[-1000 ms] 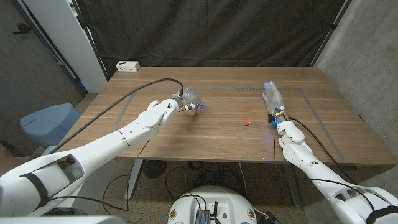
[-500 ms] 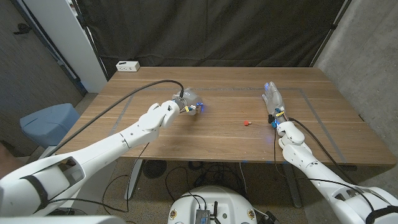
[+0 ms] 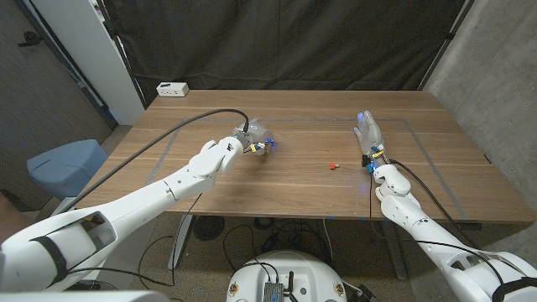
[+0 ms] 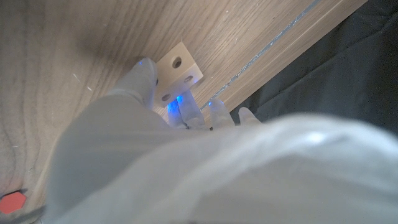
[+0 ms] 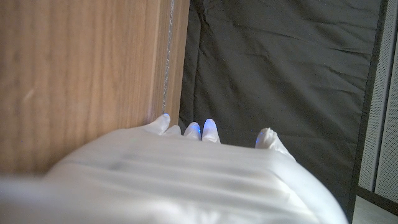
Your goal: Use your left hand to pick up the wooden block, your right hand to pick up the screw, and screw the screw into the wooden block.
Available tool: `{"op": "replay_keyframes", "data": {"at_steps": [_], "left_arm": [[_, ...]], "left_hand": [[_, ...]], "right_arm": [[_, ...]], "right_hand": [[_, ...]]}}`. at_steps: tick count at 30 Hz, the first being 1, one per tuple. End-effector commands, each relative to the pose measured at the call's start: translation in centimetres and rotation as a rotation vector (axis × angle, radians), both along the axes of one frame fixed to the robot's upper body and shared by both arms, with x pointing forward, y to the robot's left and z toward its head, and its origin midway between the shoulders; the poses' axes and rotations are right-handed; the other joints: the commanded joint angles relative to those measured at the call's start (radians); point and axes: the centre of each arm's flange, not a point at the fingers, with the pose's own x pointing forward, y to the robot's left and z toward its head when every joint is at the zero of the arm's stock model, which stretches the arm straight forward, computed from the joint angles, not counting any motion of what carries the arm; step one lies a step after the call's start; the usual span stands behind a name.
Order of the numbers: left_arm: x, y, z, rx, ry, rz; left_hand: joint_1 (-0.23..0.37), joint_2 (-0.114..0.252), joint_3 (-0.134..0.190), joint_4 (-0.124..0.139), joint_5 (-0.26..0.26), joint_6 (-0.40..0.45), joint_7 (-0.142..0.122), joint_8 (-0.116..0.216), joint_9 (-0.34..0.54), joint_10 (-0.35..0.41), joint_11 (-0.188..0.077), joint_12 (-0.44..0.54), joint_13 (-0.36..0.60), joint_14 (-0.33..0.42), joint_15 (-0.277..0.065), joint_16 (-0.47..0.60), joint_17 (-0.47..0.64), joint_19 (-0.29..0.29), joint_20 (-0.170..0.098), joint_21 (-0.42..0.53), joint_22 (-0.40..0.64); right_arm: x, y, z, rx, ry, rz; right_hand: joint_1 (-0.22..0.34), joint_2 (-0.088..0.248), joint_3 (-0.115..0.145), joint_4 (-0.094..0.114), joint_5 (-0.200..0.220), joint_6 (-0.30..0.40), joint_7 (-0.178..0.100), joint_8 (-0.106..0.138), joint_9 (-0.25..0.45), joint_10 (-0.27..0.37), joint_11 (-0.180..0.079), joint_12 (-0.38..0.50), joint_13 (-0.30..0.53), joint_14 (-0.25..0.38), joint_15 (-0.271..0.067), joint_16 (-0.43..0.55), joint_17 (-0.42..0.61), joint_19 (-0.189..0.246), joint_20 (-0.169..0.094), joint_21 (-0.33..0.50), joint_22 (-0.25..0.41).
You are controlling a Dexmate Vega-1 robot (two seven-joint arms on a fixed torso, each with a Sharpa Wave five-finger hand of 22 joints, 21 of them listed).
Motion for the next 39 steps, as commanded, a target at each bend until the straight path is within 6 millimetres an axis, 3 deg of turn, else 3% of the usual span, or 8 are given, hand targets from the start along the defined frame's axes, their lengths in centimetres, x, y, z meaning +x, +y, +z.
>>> {"op": "replay_keyframes", "data": {"at_steps": [1, 19, 39], "left_arm": [[0.1, 0.1, 0.0, -0.007, -0.014, 0.014], [0.4, 0.1, 0.0, -0.013, -0.049, 0.019], [0.2, 0.1, 0.2, -0.027, -0.088, -0.006]], "left_hand": [[0.017, 0.004, -0.006, 0.002, 0.006, 0.024, -0.002, 0.016, 0.007, 0.022, -0.006, 0.021, 0.015, 0.023, -0.047, 0.008, 0.004, 0.013, -0.001, 0.005, 0.003], [0.032, 0.018, -0.04, 0.008, 0.01, 0.11, -0.013, 0.084, 0.032, 0.097, -0.014, 0.1, 0.075, 0.087, -0.077, 0.022, 0.016, 0.058, -0.016, 0.006, 0.003], [0.041, 0.038, -0.067, 0.014, 0.016, 0.218, -0.031, 0.157, 0.037, 0.176, -0.021, 0.16, 0.123, 0.149, -0.12, 0.042, 0.037, 0.102, -0.032, 0.005, 0.003]], "right_arm": [[0.2, 0.1, -0.1, 0.002, 0.002, 0.003], [0.4, 0.2, 0.1, -0.005, 0.005, 0.006], [-0.7, -0.1, 1.7, -0.087, -0.011, -0.017]], "right_hand": [[-0.004, 0.001, 0.008, 0.003, 0.001, -0.001, 0.002, 0.006, 0.002, 0.0, -0.006, 0.006, 0.003, -0.006, -0.004, 0.008, 0.001, 0.007, -0.011, 0.005, 0.005], [-0.007, 0.002, 0.009, 0.003, 0.001, -0.002, 0.003, 0.006, 0.002, -0.001, -0.007, 0.005, 0.004, -0.006, -0.004, 0.008, 0.001, 0.007, -0.011, 0.005, 0.005], [-0.009, 0.002, 0.011, 0.002, 0.0, 0.002, 0.003, 0.008, 0.002, -0.002, -0.005, 0.005, 0.004, -0.007, -0.005, 0.008, 0.002, 0.01, -0.014, 0.006, 0.005]]}}
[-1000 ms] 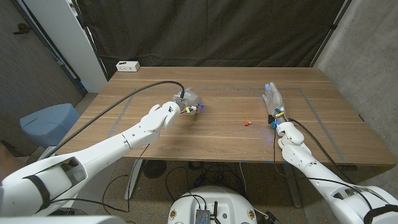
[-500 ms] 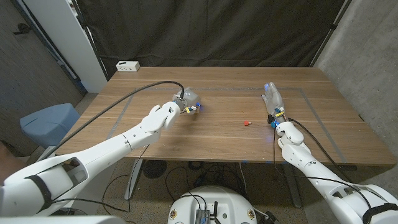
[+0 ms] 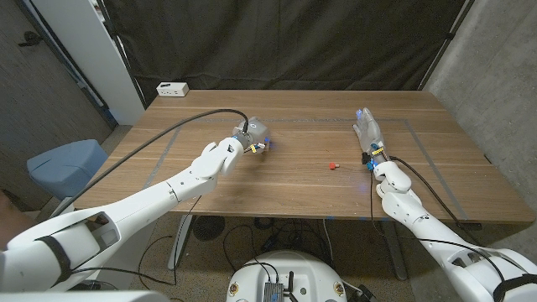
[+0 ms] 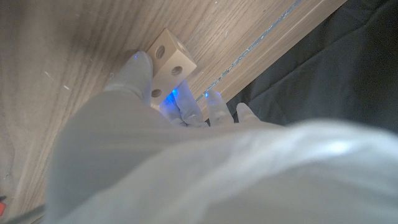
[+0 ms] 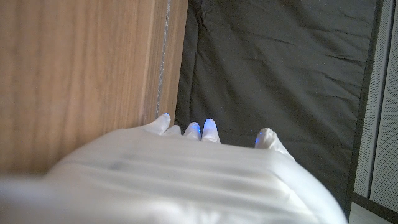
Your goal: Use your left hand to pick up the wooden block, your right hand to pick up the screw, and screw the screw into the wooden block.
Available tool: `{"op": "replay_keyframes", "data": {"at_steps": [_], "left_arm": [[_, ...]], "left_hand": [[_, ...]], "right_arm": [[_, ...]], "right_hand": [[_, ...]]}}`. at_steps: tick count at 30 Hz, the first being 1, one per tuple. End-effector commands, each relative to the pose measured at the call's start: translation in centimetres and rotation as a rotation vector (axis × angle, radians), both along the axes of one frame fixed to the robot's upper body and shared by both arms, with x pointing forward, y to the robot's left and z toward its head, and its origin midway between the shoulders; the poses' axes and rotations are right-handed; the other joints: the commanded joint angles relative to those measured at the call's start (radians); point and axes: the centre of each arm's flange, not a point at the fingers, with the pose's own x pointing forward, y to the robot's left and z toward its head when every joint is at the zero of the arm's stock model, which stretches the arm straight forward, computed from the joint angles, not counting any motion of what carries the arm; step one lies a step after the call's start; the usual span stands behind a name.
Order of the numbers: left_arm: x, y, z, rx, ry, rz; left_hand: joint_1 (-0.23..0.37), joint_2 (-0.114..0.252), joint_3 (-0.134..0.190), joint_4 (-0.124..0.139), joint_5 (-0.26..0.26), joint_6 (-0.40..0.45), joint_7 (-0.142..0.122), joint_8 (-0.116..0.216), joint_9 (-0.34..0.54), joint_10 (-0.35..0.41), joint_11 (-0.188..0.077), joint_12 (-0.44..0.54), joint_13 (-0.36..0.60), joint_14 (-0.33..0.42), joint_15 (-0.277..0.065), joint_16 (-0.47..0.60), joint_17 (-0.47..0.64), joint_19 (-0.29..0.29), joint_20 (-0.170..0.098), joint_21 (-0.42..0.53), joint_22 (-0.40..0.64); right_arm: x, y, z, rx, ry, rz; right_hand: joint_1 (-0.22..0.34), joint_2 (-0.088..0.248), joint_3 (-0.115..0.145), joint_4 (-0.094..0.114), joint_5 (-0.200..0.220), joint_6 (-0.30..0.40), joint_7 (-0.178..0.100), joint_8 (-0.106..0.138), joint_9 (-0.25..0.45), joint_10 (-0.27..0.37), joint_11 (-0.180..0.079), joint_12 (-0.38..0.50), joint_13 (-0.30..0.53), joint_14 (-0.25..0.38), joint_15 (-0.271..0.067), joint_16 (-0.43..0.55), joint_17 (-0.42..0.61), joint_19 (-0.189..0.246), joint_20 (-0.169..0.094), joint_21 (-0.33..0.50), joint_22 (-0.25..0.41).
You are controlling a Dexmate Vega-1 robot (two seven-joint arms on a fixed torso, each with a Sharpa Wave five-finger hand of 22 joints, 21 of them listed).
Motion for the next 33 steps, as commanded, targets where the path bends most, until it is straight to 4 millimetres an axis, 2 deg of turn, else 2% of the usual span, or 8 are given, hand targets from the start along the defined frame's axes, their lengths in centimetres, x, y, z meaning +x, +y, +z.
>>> {"op": "replay_keyframes", "data": {"at_steps": [1, 7, 24, 33], "left_arm": [[-0.3, 0.0, 0.1, -0.011, -0.027, -0.014], [-0.5, 0.0, 0.4, -0.013, -0.045, -0.022], [-0.9, -0.4, 1.1, -0.081, -0.063, -0.051], [-0.9, -0.7, 1.6, -0.159, -0.064, -0.09]], "left_hand": [[0.008, 0.011, -0.009, 0.003, 0.008, 0.023, -0.005, 0.015, 0.0, 0.02, -0.001, 0.013, 0.011, 0.018, -0.122, 0.009, 0.007, 0.014, -0.003, 0.004, 0.003], [0.013, 0.015, -0.016, 0.002, 0.011, 0.055, -0.012, 0.034, -0.003, 0.04, -0.001, 0.024, 0.021, 0.034, -0.131, 0.016, 0.014, 0.027, -0.004, 0.005, 0.003], [0.01, 0.018, -0.024, 0.004, 0.012, 0.067, -0.011, 0.047, -0.009, 0.05, -0.001, 0.029, 0.032, 0.045, -0.137, 0.021, 0.022, 0.038, -0.004, 0.003, 0.003], [0.01, 0.017, -0.026, 0.003, 0.014, 0.084, -0.008, 0.058, -0.014, 0.065, -0.001, 0.036, 0.04, 0.059, -0.141, 0.023, 0.025, 0.047, -0.007, 0.003, 0.003]], "right_arm": [[-0.7, -0.3, 0.6, -0.05, 0.001, -0.021], [-1.0, -0.3, 0.7, -0.07, 0.003, -0.022], [-2.6, -1.1, 2.2, -0.216, 0.018, -0.031], [-3.3, -1.5, 3.2, -0.303, 0.013, -0.076]], "right_hand": [[-0.005, -0.003, 0.008, -0.001, 0.0, 0.002, 0.003, 0.004, 0.002, -0.001, -0.006, 0.005, 0.004, -0.006, -0.004, 0.008, 0.002, 0.007, -0.01, 0.006, 0.005], [-0.005, -0.003, 0.009, -0.002, 0.0, 0.002, 0.002, 0.004, 0.002, -0.002, -0.006, 0.005, 0.004, -0.006, -0.005, 0.008, 0.002, 0.008, -0.011, 0.006, 0.005], [-0.004, -0.004, 0.011, -0.005, 0.0, 0.005, 0.0, 0.005, 0.002, -0.007, -0.01, 0.003, 0.004, -0.01, -0.005, 0.006, 0.001, 0.008, -0.012, 0.006, 0.005], [0.004, -0.006, 0.015, -0.014, 0.001, 0.004, -0.006, 0.004, 0.002, -0.001, -0.011, 0.006, 0.004, -0.006, -0.011, 0.007, -0.002, 0.009, -0.013, 0.006, 0.005]]}}
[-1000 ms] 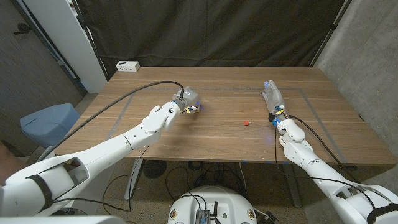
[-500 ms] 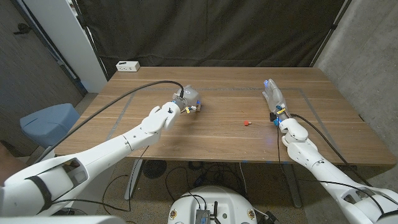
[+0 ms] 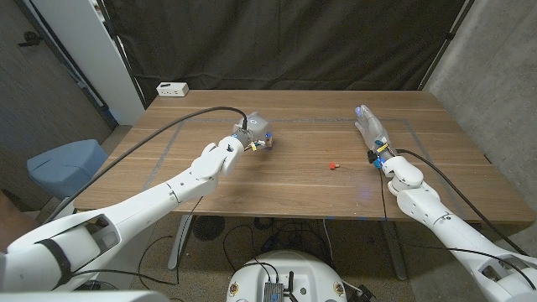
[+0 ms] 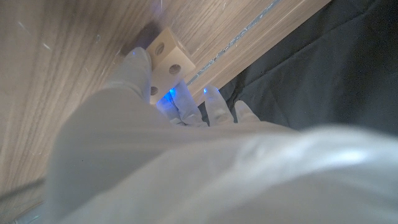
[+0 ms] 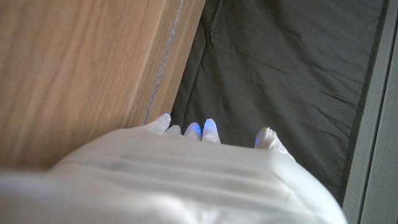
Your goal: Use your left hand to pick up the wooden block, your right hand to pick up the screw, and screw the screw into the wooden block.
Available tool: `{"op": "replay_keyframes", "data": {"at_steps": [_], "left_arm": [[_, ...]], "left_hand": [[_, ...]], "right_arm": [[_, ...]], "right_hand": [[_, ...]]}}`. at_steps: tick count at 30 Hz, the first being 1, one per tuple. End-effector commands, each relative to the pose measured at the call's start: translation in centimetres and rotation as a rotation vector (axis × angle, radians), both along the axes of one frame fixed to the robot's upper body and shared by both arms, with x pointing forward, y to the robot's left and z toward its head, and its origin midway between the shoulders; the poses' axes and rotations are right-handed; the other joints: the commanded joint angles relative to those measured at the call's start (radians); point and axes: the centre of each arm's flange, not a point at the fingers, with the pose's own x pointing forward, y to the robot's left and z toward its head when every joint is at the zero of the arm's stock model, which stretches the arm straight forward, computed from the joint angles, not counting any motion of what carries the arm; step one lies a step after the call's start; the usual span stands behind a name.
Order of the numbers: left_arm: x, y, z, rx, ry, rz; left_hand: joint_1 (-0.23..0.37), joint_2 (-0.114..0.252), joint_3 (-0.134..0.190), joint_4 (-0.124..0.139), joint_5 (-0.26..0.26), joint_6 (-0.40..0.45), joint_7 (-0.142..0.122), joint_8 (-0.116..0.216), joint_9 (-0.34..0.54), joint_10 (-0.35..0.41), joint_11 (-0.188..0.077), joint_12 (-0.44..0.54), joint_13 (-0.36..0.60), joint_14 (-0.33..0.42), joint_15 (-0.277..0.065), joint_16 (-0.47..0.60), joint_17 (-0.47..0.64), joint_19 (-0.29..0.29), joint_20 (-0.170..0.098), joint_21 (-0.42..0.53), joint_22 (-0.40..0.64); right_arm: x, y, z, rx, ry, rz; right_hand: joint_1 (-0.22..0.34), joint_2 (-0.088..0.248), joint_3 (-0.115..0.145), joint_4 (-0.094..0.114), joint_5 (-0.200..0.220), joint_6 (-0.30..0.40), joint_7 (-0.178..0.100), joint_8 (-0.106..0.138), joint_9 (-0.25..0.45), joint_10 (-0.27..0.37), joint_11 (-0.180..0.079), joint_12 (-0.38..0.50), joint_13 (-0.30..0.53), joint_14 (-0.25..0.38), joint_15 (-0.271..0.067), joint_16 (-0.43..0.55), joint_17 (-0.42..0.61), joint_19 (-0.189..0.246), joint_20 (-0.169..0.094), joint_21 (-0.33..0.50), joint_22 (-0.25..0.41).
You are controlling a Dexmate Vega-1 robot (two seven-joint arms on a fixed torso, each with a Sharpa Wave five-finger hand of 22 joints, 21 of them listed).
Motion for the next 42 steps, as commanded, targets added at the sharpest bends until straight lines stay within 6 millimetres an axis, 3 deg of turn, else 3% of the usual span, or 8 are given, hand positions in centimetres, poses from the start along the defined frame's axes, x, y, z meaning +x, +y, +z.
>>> {"op": "replay_keyframes", "data": {"at_steps": [1, 27, 32, 42], "left_arm": [[-0.1, -0.5, 0.6, -0.087, -0.008, -0.048], [-0.2, -1.0, 1.7, -0.213, -0.036, -0.164], [0.1, -1.2, 2.0, -0.303, -0.01, -0.201], [0.7, -1.4, 2.6, -0.442, 0.058, -0.27]], "left_hand": [[-0.001, 0.006, -0.002, -0.001, 0.006, 0.019, 0.002, 0.01, 0.0, 0.015, -0.001, 0.02, 0.024, 0.014, -0.137, 0.009, 0.005, 0.012, 0.002, 0.003, 0.003], [-0.007, 0.008, 0.006, 0.001, 0.008, 0.048, -0.004, 0.034, -0.012, 0.041, -0.001, 0.022, 0.026, 0.046, -0.142, 0.008, 0.012, 0.028, -0.001, 0.002, 0.003], [-0.007, 0.009, 0.007, 0.0, 0.008, 0.053, -0.005, 0.038, -0.015, 0.046, -0.001, 0.022, 0.027, 0.05, -0.143, 0.008, 0.013, 0.031, -0.003, 0.001, 0.003], [-0.007, 0.008, 0.009, -0.001, 0.008, 0.058, -0.004, 0.044, -0.019, 0.053, -0.001, 0.022, 0.028, 0.054, -0.144, 0.005, 0.015, 0.036, -0.003, 0.001, 0.003]], "right_arm": [[-1.2, -0.5, 1.3, -0.113, -0.002, -0.047], [-3.8, -0.2, 2.2, -0.323, -0.024, -0.138], [-4.5, -0.2, 2.5, -0.366, -0.03, -0.163], [-5.7, -0.4, 3.0, -0.411, -0.078, -0.203]], "right_hand": [[0.006, -0.007, 0.008, -0.008, 0.001, 0.007, -0.007, 0.005, 0.002, 0.007, -0.006, 0.007, 0.004, -0.004, -0.013, 0.008, 0.0, 0.006, -0.009, 0.006, 0.005], [0.029, -0.018, 0.016, -0.038, 0.0, 0.088, -0.018, 0.027, 0.004, 0.066, -0.005, 0.022, 0.005, 0.042, -0.029, 0.017, -0.003, 0.052, -0.016, 0.016, 0.004], [0.034, -0.021, 0.017, -0.044, -0.001, 0.105, -0.022, 0.03, 0.004, 0.076, -0.006, 0.024, 0.005, 0.051, -0.031, 0.018, -0.004, 0.063, -0.017, 0.017, 0.004], [0.075, -0.011, 0.037, -0.078, -0.009, 0.143, -0.033, 0.03, 0.004, 0.116, -0.01, 0.027, 0.006, 0.088, -0.038, 0.022, -0.006, 0.11, -0.033, 0.023, 0.003]]}}
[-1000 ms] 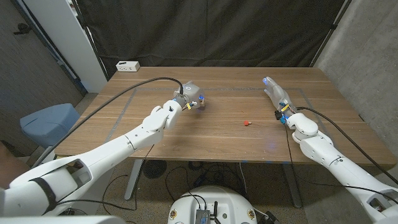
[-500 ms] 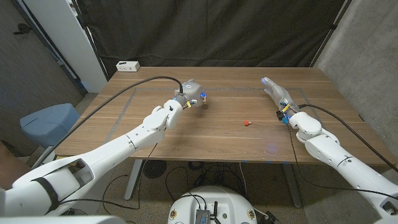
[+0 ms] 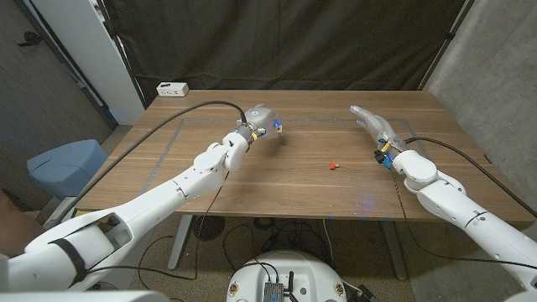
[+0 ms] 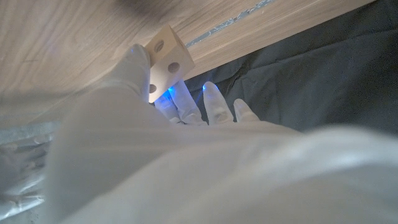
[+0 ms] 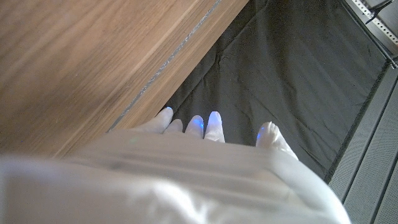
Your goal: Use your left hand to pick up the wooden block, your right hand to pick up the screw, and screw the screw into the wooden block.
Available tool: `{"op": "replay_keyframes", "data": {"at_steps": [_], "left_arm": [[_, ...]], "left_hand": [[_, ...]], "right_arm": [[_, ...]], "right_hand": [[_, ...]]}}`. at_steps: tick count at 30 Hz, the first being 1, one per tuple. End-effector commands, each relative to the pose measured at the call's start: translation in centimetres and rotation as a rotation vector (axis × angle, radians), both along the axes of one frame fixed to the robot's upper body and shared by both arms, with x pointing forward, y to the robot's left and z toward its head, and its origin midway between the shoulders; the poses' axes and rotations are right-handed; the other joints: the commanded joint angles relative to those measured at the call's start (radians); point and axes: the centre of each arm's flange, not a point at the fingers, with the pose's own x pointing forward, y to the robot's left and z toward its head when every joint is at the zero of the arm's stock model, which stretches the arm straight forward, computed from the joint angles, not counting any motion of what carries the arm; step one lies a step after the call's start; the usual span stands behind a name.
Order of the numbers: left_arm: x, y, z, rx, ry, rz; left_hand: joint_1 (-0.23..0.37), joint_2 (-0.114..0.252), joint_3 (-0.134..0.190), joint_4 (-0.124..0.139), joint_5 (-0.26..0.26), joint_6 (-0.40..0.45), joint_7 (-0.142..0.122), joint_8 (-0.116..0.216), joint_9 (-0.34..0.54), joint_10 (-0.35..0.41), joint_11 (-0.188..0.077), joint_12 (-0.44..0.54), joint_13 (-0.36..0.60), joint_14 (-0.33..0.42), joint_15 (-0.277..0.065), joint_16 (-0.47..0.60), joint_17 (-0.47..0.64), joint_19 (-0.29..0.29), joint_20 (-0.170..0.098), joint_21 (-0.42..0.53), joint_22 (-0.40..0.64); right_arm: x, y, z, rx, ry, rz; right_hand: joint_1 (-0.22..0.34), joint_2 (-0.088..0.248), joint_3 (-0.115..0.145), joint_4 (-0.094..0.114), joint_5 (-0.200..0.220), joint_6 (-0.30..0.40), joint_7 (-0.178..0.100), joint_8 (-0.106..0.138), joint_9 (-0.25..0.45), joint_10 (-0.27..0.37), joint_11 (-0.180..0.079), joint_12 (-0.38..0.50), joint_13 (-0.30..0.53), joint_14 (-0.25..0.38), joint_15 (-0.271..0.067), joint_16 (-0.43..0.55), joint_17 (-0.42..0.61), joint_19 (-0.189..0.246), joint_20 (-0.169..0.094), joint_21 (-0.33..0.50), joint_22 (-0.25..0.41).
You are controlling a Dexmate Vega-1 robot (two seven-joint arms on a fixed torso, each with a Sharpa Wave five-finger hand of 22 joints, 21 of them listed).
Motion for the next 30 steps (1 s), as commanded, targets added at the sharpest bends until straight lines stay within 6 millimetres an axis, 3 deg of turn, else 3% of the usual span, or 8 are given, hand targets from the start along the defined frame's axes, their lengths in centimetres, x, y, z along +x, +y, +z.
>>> {"op": "replay_keyframes", "data": {"at_steps": [1, 12, 30], "left_arm": [[0.6, -0.3, 0.6, -0.155, 0.069, -0.095], [1.0, -1.0, 0.7, -0.241, 0.108, -0.187], [2.1, -2.4, 1.0, -0.384, 0.181, -0.323]], "left_hand": [[0.006, 0.008, 0.007, 0.0, 0.004, 0.006, 0.002, 0.021, 0.001, 0.01, -0.003, 0.02, 0.027, 0.007, -0.145, 0.004, 0.002, 0.004, 0.002, 0.001, 0.003], [0.001, 0.004, 0.008, 0.001, 0.001, 0.006, 0.004, 0.025, -0.004, 0.012, -0.002, 0.018, 0.027, 0.009, -0.141, 0.0, 0.005, 0.006, 0.004, -0.001, 0.003], [-0.009, -0.003, 0.012, 0.003, -0.005, 0.02, 0.005, 0.037, -0.014, 0.024, -0.002, 0.013, 0.024, 0.02, -0.141, -0.005, 0.009, 0.018, -0.009, 0.001, 0.004]], "right_arm": [[-1.6, -0.2, 0.7, -0.081, -0.052, -0.051], [-3.0, -0.5, 1.3, -0.194, -0.074, -0.106], [-4.7, -1.0, 1.5, -0.395, -0.078, -0.272]], "right_hand": [[0.026, 0.0, 0.009, -0.019, -0.005, 0.026, -0.002, 0.008, 0.004, 0.019, 0.001, 0.005, 0.006, 0.016, -0.037, 0.007, -0.001, 0.026, -0.031, 0.008, 0.003], [0.073, -0.011, 0.028, -0.057, 0.008, 0.053, -0.009, 0.006, 0.004, 0.046, 0.017, 0.005, 0.006, 0.046, -0.031, 0.007, -0.002, 0.068, -0.025, 0.01, 0.002], [0.116, -0.065, 0.03, -0.085, 0.012, 0.056, -0.011, 0.003, 0.007, 0.05, 0.008, -0.001, 0.008, 0.055, -0.035, 0.002, 0.0, 0.071, -0.025, -0.001, 0.002]]}}
